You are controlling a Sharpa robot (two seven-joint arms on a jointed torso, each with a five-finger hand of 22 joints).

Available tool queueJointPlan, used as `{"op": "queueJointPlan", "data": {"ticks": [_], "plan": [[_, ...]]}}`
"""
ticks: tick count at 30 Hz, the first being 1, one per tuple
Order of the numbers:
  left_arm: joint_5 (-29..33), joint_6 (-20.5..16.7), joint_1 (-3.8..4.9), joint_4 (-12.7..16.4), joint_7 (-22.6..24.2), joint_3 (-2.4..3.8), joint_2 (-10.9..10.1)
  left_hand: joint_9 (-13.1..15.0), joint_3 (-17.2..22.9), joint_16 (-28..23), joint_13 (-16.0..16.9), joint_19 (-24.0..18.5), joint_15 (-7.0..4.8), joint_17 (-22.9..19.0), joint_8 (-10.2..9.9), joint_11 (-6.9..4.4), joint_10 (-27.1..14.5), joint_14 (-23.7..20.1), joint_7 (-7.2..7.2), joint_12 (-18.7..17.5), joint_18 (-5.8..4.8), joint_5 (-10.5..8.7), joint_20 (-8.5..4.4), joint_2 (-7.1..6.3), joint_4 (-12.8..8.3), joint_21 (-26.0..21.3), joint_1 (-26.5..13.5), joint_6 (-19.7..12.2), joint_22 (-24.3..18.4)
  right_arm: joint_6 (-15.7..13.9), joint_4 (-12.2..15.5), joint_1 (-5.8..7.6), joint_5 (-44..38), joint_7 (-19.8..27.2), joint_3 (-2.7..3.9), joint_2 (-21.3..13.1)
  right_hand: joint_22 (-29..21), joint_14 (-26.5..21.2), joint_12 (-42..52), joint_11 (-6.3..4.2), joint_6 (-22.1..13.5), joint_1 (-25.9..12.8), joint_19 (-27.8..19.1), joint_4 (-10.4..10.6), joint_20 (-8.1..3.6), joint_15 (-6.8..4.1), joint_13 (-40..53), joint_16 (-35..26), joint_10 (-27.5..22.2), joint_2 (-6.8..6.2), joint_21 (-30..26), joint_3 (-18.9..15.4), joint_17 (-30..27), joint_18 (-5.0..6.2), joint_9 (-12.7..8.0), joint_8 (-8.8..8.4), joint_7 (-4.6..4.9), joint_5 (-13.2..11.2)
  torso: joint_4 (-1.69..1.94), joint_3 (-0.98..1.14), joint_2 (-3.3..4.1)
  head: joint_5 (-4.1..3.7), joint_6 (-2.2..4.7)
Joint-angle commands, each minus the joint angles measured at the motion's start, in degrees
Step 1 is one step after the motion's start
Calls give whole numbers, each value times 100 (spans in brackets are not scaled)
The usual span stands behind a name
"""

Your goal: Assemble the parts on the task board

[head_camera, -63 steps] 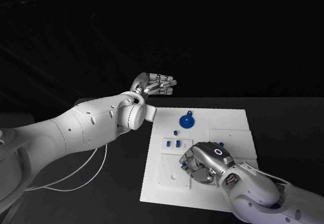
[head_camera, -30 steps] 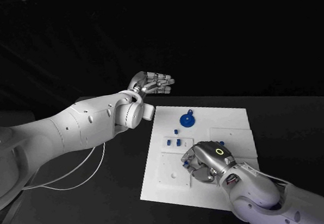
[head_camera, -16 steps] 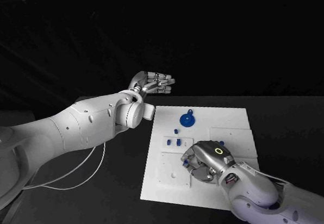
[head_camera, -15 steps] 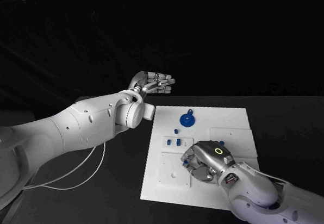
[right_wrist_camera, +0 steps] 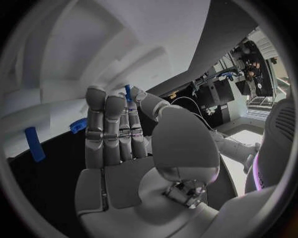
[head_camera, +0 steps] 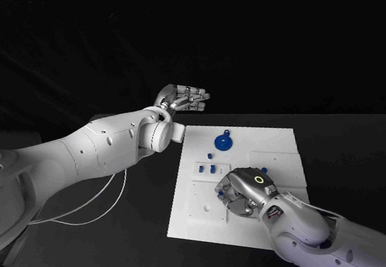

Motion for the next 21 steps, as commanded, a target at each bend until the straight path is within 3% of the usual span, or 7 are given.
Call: {"op": "queueJointPlan", "data": {"ticks": [1,5,15,19,21], "plan": [[17,69,4,2,14,6,20,5,-27,-10,-5,16,-13,-7,-9,8,-32,-43,-7,18,38,-18,44,-4,-4,35,22,10,-5,256,-26,-19,-101,-72,-23,16,-19,8,13,-16,18,33,212,16,-16,6,8,-37,8,5,-63,-15,6,99,3,39,9,31,-1,1,1,-12,-6],[16,73,4,-6,9,6,25,5,-27,-10,-5,16,-13,-7,-9,8,-32,-43,-7,18,38,-18,44,-4,-4,35,22,10,-5,224,-61,-18,-91,-83,-39,48,-31,-8,-1,25,-100,14,202,53,0,29,-2,-44,-116,26,-100,-7,5,91,-20,21,43,31,1,2,-1,-16,0],[11,84,4,0,-3,5,26,6,-36,-11,-4,13,-8,-8,-7,12,-47,-53,-9,18,41,-29,49,-10,-2,36,20,17,-16,218,-117,-17,-30,-115,-115,81,-209,-86,-3,292,-636,-99,161,134,151,207,-17,-63,-989,-327,-494,-327,-35,188,-33,27,170,31,-5,0,0,-18,-14],[10,87,4,2,-12,5,21,6,-36,-11,-4,13,-8,-8,-7,12,-47,-53,-9,18,41,-29,49,-10,-2,36,20,17,-16,101,-113,-17,8,-116,-129,61,-271,-96,-5,338,-694,-116,180,170,200,244,-18,-61,-1141,-443,-549,-461,-64,249,-31,30,184,33,-3,6,1,-14,-21],[9,88,4,3,-18,5,16,5,-40,-9,-4,16,-5,-8,-9,14,-56,-59,-8,19,46,-37,52,-9,2,39,20,17,-21,-11,-103,-18,37,-122,-132,46,-322,-78,10,351,-691,-67,213,209,231,255,-13,-48,-1173,-427,-579,-522,-99,285,-30,34,192,36,-3,7,1,-12,-20]]}}
